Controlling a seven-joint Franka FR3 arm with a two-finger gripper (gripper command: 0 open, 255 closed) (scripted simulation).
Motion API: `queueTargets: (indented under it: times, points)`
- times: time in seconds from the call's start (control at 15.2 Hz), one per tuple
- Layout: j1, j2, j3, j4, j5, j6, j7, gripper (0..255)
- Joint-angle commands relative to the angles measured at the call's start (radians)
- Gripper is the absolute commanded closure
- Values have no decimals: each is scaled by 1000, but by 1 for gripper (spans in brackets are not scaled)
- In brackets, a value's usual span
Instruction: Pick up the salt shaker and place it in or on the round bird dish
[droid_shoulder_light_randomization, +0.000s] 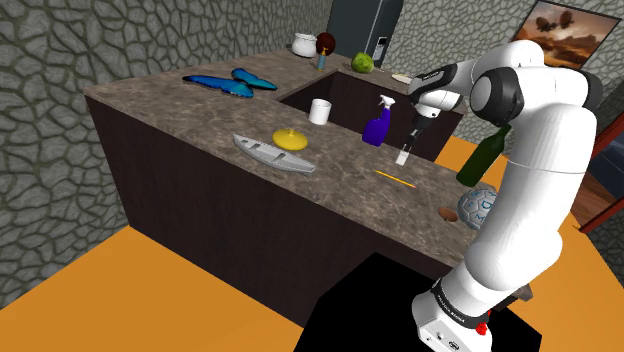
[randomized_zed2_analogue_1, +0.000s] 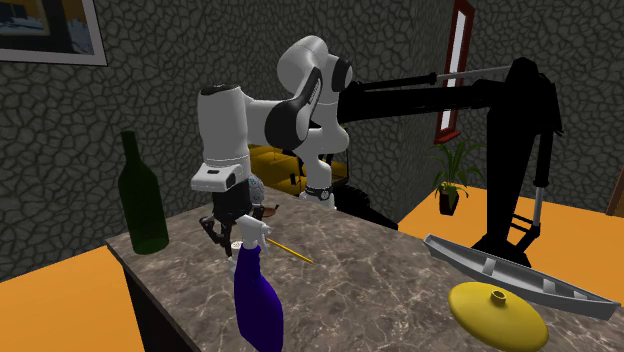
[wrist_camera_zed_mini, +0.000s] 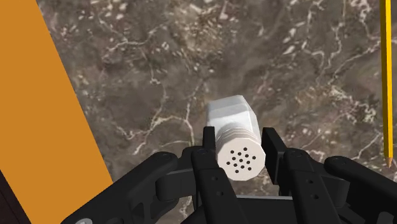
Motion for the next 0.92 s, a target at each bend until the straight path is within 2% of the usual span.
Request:
queueTargets:
  times: [0.0,0.26,0.86]
  points:
    - [0,0,0,0,0,0,0,255]
    - [0,0,0,0,0,0,0,255]
    - [9,-46,-15,64,-34,-102,22,255]
